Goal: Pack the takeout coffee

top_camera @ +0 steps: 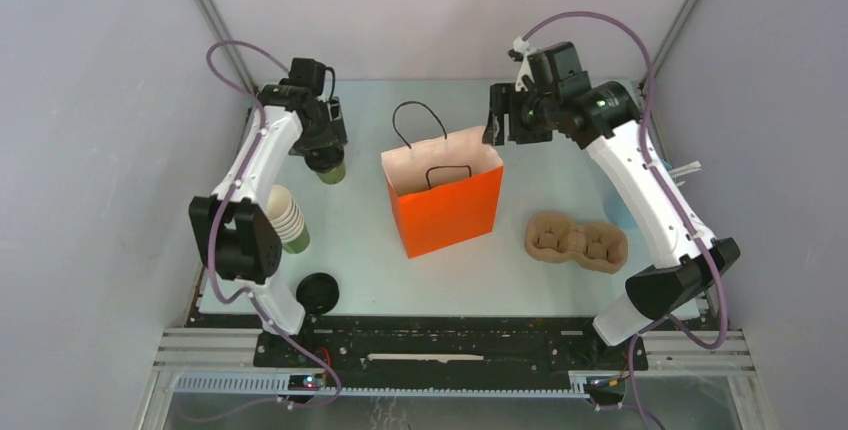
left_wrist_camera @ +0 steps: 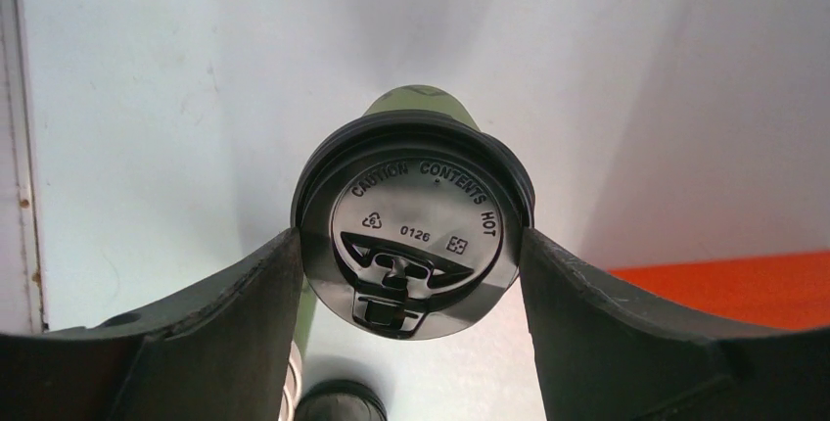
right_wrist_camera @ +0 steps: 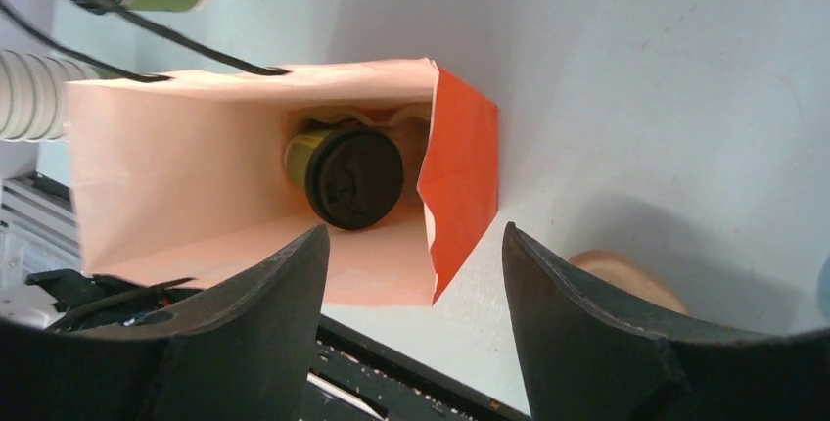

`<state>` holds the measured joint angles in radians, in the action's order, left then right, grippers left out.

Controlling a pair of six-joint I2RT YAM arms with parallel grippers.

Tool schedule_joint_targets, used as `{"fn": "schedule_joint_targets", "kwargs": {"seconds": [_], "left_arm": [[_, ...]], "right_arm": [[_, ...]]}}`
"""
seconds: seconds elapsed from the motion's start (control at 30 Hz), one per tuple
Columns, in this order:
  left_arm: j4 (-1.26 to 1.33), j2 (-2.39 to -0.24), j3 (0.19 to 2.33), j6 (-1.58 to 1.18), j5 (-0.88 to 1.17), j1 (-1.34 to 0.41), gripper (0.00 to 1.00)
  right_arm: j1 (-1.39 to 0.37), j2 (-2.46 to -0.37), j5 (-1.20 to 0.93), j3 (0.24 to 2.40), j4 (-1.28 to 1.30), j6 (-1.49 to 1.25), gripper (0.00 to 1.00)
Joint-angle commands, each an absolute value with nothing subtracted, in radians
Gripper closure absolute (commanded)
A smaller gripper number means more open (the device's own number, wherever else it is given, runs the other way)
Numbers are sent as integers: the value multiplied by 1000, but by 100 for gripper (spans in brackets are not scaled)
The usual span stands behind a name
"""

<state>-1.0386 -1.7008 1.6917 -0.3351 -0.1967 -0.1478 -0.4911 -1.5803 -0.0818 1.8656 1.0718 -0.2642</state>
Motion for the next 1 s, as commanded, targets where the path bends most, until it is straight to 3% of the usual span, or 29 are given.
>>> {"fn": "schedule_joint_targets", "kwargs": {"seconds": [0.0,0.37,0.43,0.53,0.63,0.87,0.97], "left_arm": [[-933,-1766,1710,-266,-256,-107,49],[-876,-1885,1684,-257,-225,-94,44],[-879,-1889,1684,-251,-224,-91,38],[-895,-1882,1688,-242,-237,-89,16],[-960,-1845,1733,-259,-264,-89,2],[-1100,-1624,1776,-475,-173,-112,0],[-1126,-1520,1768,-553,-61,-150,4]], "right_arm": [[-481,-1525,-156,1992,1159,-198,24],[-486,-1497,-218,2015,1147,-214,21],[-488,-1496,-221,2009,1144,-222,21],[-502,-1508,-229,2015,1141,-226,21],[-521,-1532,-234,2043,1141,-218,21],[-555,-1565,-292,2045,1094,-216,22],[-565,-1576,-312,2038,1068,-222,27]]}}
